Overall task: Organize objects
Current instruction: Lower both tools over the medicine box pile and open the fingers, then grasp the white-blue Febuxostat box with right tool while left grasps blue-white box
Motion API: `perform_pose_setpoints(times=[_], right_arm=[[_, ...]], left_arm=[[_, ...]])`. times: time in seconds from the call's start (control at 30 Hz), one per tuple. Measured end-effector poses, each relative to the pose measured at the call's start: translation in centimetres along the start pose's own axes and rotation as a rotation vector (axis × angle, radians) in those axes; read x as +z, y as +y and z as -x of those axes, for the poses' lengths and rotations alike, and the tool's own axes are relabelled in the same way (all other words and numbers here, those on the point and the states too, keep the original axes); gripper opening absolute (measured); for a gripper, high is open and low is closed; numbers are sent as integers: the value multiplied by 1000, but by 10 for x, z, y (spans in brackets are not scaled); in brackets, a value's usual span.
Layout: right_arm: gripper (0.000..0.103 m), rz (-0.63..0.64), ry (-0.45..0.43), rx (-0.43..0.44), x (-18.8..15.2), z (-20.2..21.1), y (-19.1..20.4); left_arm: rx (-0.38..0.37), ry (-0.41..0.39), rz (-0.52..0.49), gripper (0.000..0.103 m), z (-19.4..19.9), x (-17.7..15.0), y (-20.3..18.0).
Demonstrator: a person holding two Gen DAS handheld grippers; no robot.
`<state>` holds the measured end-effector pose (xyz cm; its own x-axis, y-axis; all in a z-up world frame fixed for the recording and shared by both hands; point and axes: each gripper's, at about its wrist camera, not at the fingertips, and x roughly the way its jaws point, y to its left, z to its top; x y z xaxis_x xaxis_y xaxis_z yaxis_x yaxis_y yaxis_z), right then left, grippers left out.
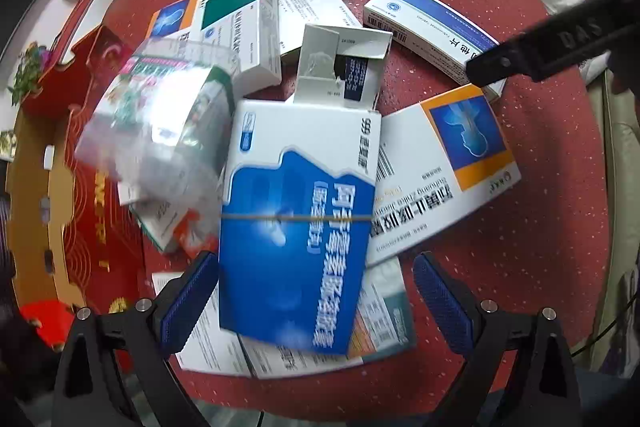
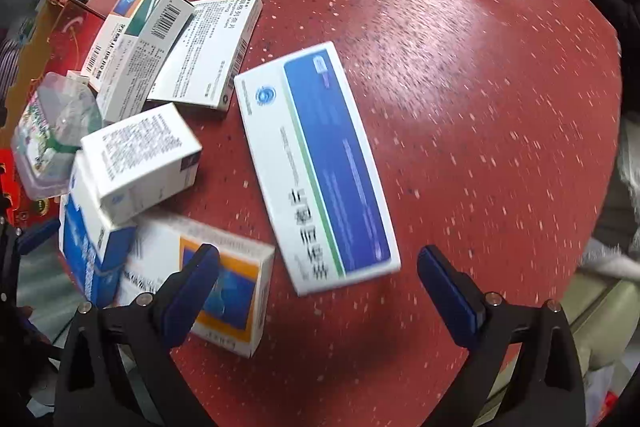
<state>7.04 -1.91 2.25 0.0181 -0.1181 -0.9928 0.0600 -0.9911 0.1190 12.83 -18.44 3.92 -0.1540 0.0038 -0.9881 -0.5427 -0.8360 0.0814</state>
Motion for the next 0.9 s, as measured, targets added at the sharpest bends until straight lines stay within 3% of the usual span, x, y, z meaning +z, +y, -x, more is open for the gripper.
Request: perform_pose_setpoints(times=[0.23,0.47,0.5,0.6,0.67,0.73,0.9], right_arm=[[99,72,27,-37,14,-16,17],[98,62,37,-88,24,-23,24],[94,59,36,-94,25,-23,26],[61,85,6,-133,26,-12,32],[61,106,8,-123,24,-5,36],[61,108,-4,-114,19,2,36],[61,-25,-36,28,-8,31,15]], left_arm=[[-11,-20,22,103,-14,19,9],[-51,-1,44,103,-32,33,13],[-60,1,41,103,-33,35,13],[-85,10,25,103,-35,40,15],[-91,8,22,97,-34,40,15],[-95,-6,17,80,-28,40,16],[-154,10,85,80,-16,32,25]])
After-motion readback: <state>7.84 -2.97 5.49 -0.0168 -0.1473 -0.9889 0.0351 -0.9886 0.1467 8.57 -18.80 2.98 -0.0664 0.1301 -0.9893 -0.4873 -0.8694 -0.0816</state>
